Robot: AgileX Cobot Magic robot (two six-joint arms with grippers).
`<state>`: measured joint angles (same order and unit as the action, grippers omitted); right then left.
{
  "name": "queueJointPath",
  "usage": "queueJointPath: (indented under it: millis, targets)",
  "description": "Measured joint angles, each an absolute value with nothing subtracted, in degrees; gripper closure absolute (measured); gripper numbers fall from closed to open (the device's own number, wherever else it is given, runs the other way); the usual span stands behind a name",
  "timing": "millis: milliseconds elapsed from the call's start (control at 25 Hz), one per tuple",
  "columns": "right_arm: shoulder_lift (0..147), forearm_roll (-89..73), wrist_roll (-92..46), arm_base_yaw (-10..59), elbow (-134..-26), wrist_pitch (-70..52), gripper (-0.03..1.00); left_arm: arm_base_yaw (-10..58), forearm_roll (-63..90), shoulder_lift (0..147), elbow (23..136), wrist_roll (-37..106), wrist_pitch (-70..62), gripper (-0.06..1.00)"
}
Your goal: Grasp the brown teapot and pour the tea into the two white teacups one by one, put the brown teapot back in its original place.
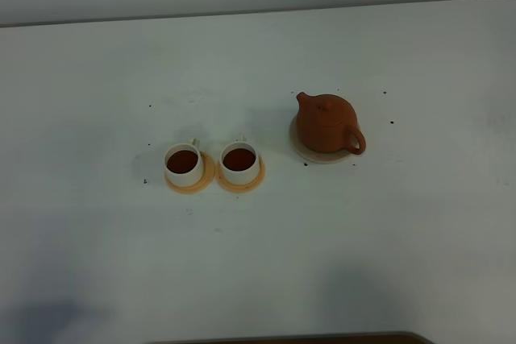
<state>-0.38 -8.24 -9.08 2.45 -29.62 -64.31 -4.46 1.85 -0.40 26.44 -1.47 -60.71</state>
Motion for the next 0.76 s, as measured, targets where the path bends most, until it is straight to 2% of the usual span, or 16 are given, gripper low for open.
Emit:
queueJointPath:
  millis: [760]
  targets:
    - [-0.4,-8.2,-9.0,2.5,-29.6,-64.3,0.57,-4.5,1.9,-0.4,26.4,-1.5,-60.7,0.65]
